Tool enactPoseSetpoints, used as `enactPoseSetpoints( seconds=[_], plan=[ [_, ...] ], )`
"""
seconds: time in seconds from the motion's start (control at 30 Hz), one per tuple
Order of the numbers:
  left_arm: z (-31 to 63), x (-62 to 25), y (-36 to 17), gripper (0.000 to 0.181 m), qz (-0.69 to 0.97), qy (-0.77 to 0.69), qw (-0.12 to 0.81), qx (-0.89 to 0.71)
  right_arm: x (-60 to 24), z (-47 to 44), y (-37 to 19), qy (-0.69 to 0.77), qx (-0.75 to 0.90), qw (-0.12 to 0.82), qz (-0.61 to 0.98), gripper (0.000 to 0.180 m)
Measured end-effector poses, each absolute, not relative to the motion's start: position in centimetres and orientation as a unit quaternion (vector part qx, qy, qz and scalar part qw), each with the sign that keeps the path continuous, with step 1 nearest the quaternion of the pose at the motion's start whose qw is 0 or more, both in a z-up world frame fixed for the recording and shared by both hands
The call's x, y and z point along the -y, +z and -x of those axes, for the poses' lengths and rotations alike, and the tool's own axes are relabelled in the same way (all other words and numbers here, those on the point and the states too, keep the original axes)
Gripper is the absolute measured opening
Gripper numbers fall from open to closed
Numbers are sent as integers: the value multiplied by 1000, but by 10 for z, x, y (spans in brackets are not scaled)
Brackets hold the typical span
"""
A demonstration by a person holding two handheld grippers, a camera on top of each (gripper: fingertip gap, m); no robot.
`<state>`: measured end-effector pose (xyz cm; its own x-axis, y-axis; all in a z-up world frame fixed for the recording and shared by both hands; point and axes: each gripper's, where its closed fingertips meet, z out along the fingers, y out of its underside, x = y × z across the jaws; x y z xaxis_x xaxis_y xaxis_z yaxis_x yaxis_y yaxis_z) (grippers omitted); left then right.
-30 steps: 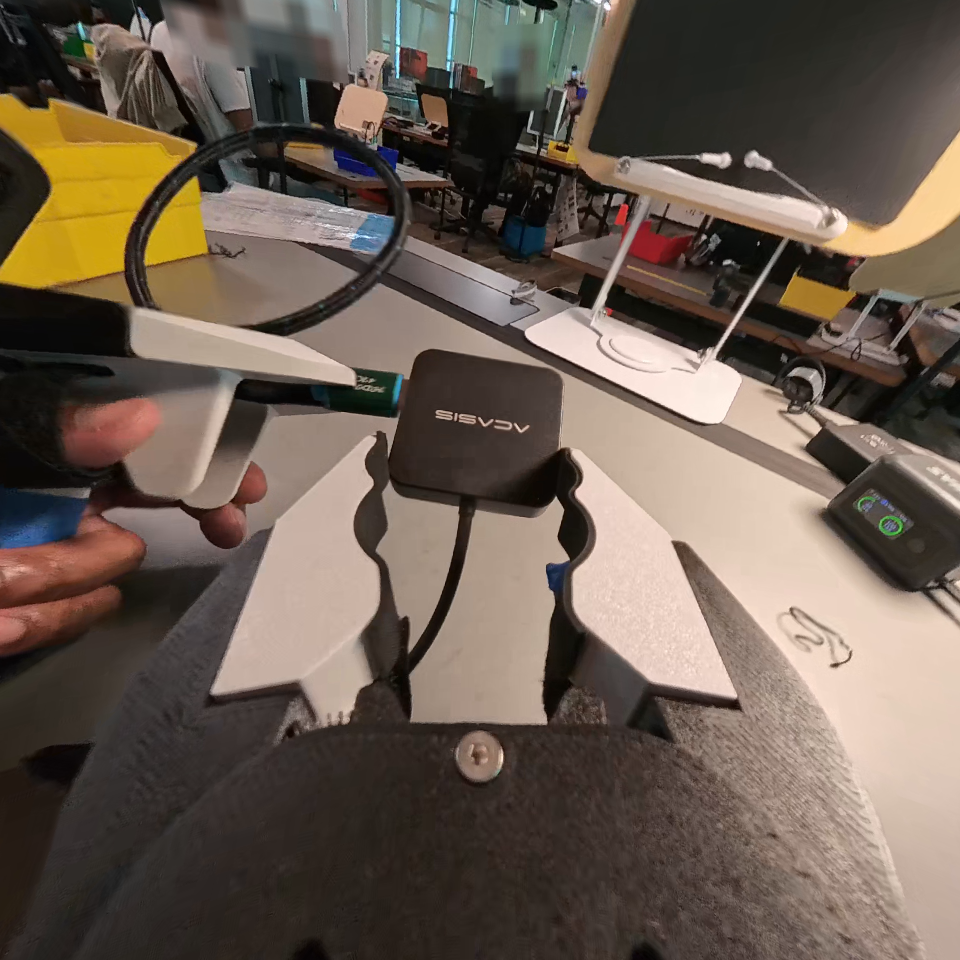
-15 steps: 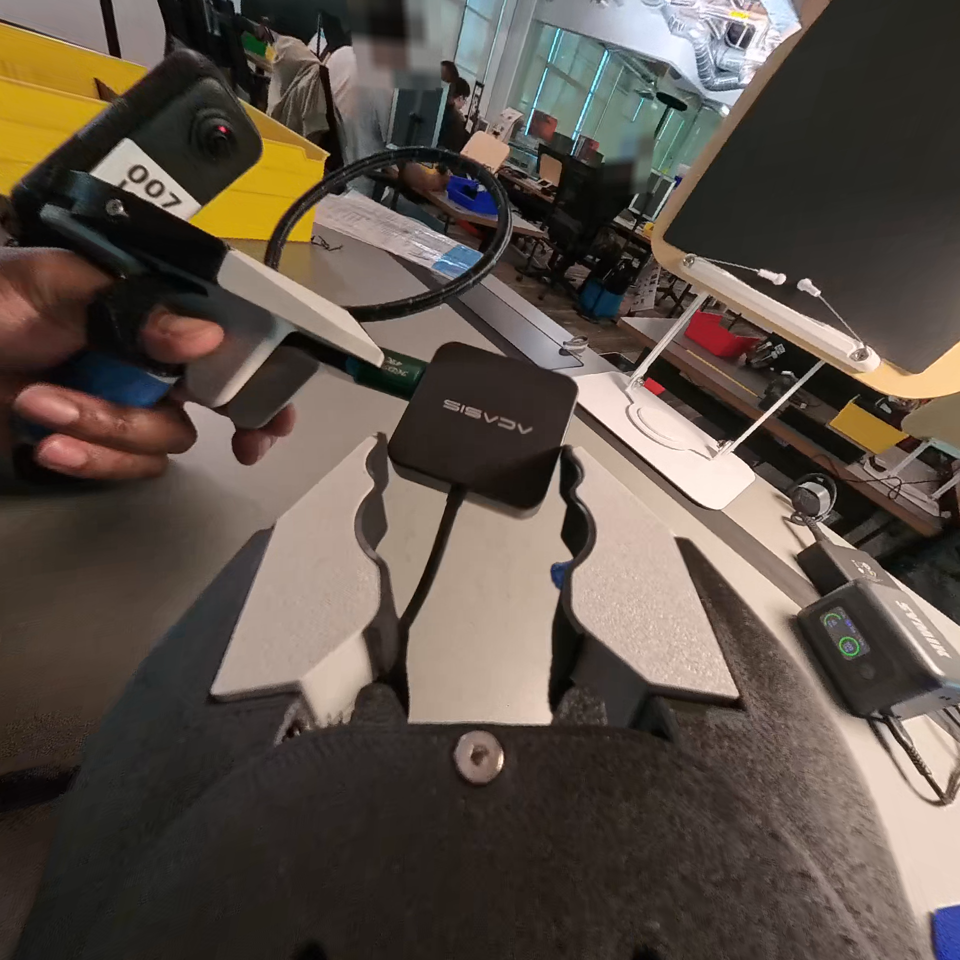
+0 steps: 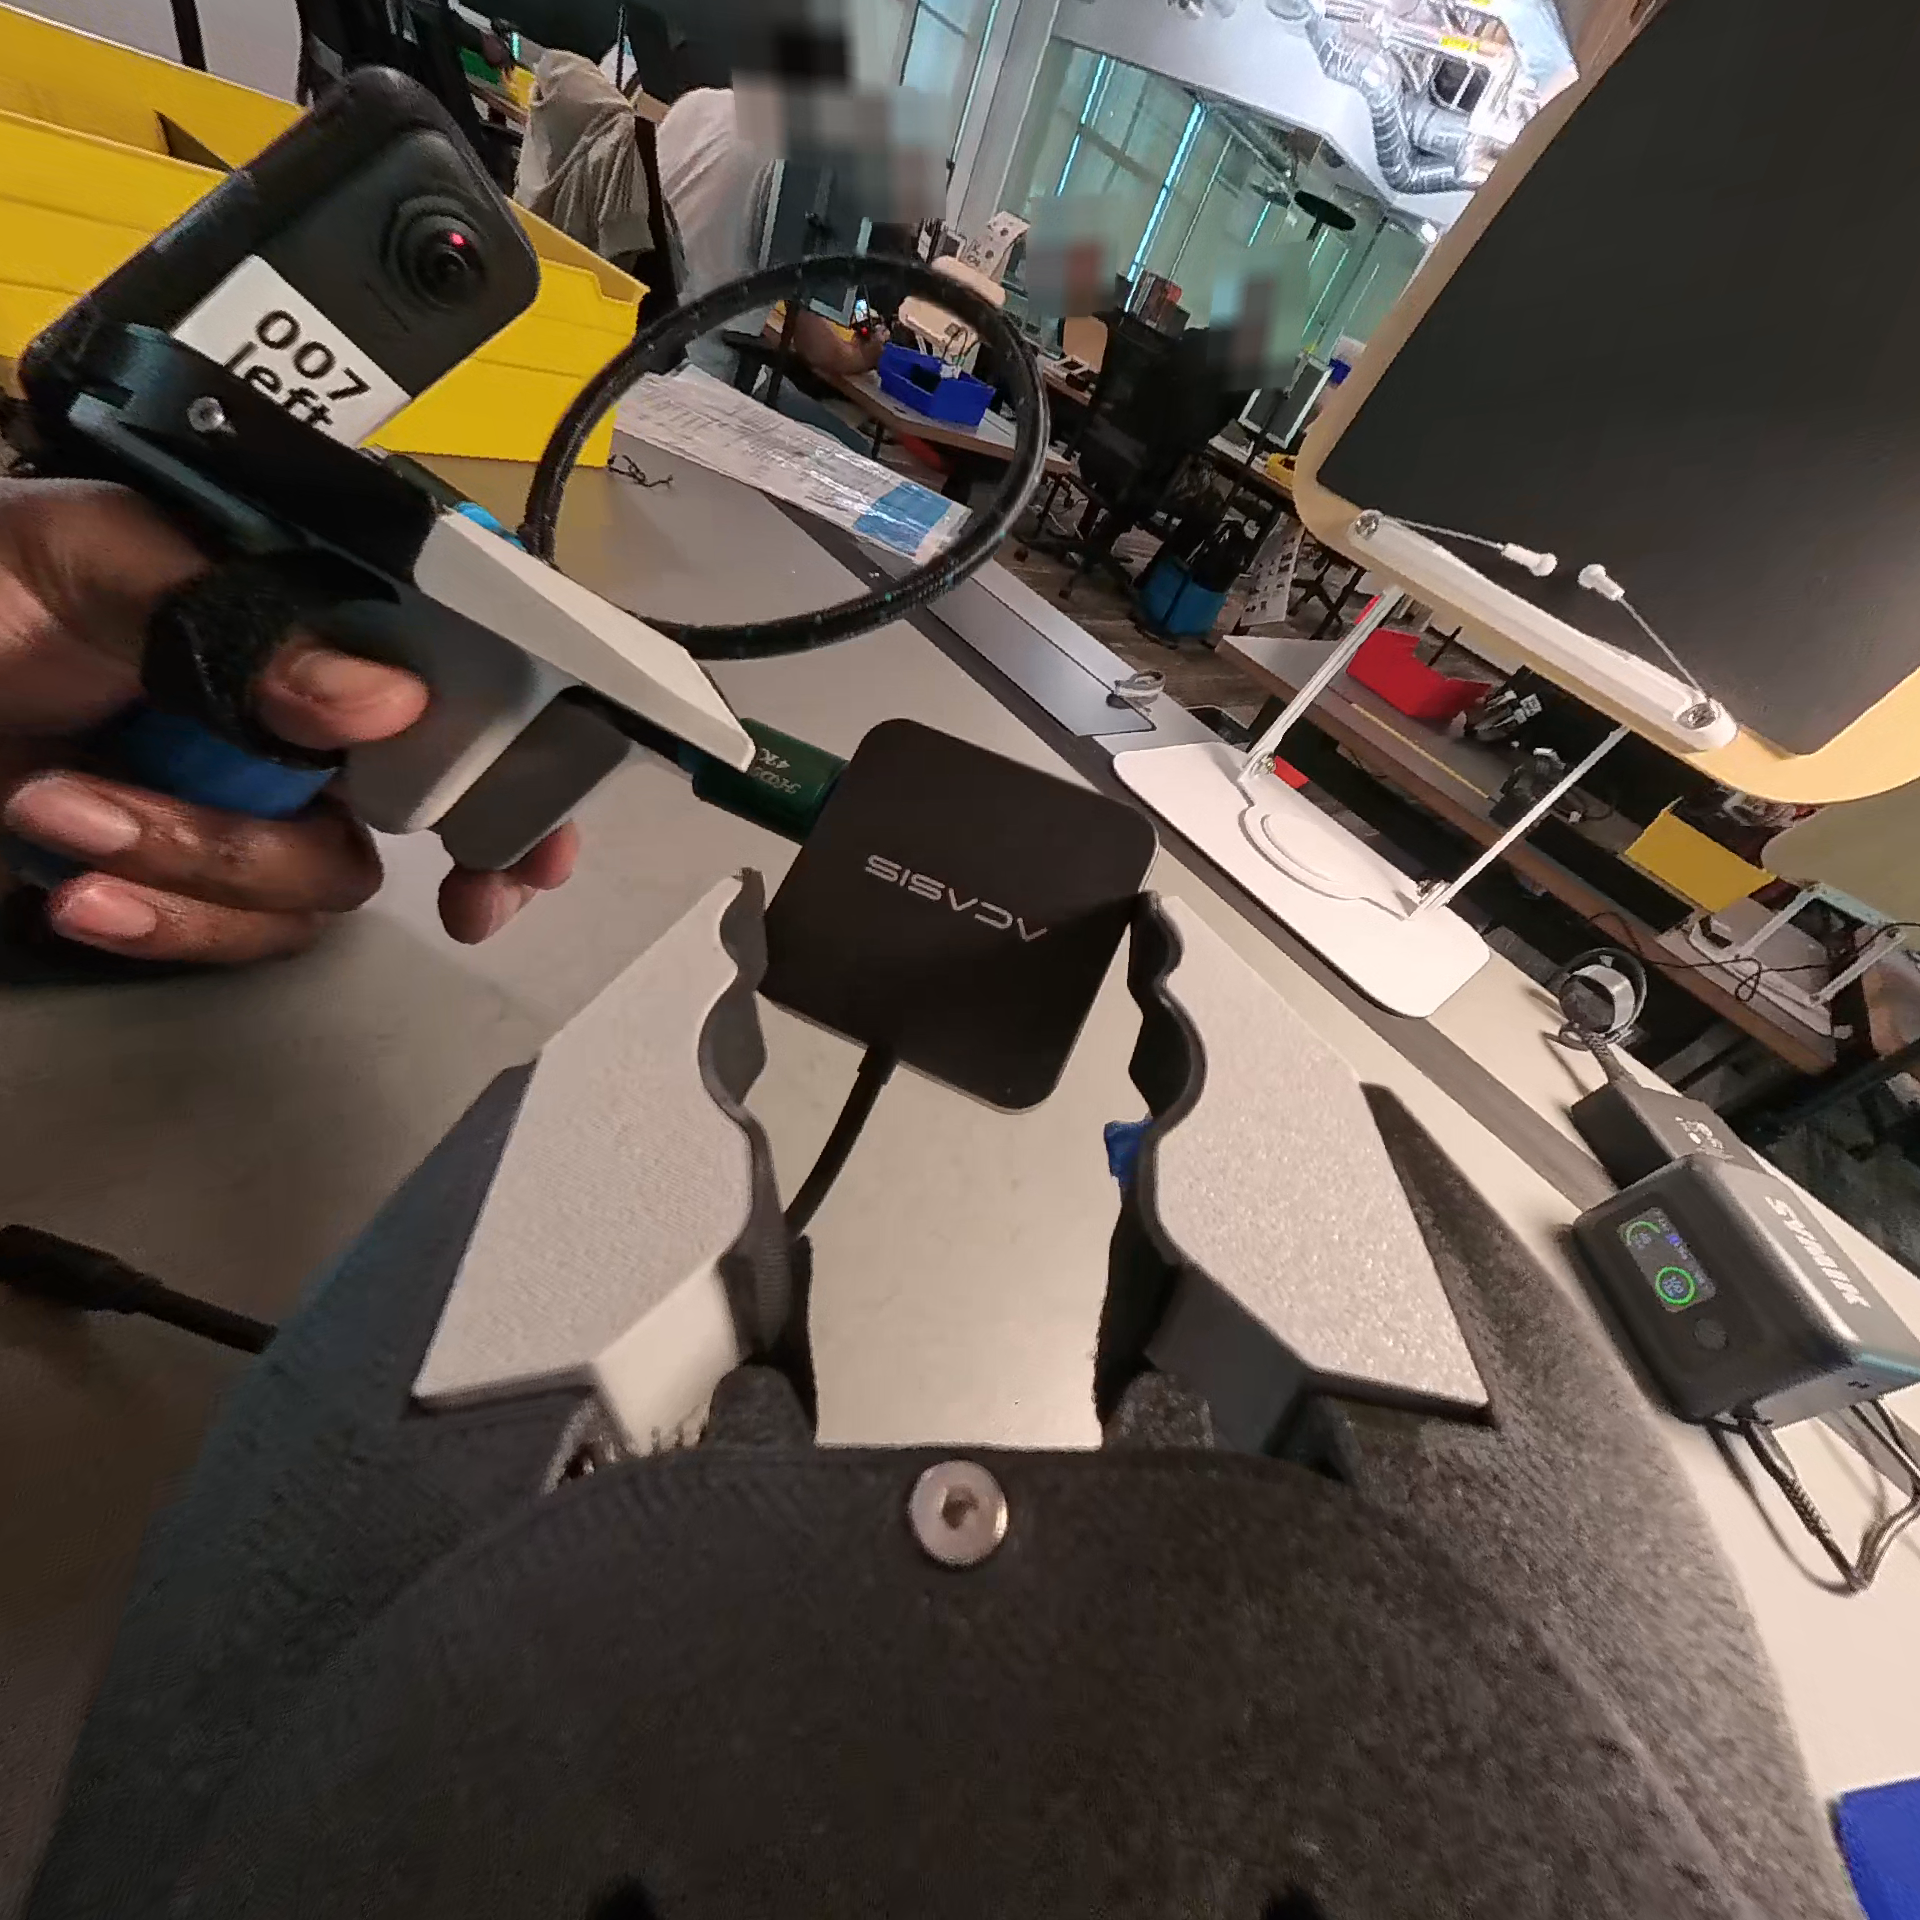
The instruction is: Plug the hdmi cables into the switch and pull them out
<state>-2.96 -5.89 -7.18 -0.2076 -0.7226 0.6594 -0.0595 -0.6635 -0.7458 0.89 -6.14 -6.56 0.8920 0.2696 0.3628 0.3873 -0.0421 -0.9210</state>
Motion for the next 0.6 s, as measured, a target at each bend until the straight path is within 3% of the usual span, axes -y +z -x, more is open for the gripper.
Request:
enactPoseSetpoints(
  seconds=[0.4, 0.6],
  plan=[
    [30, 62, -70, 11, 582, -699, 253, -329, 58, -9, -58, -62, 181, 668, 719, 67],
    [31, 48, -67, 13, 588, -714, 247, -290, 55, -10, -68, -38, 193, 644, 739, 76]
  ],
)
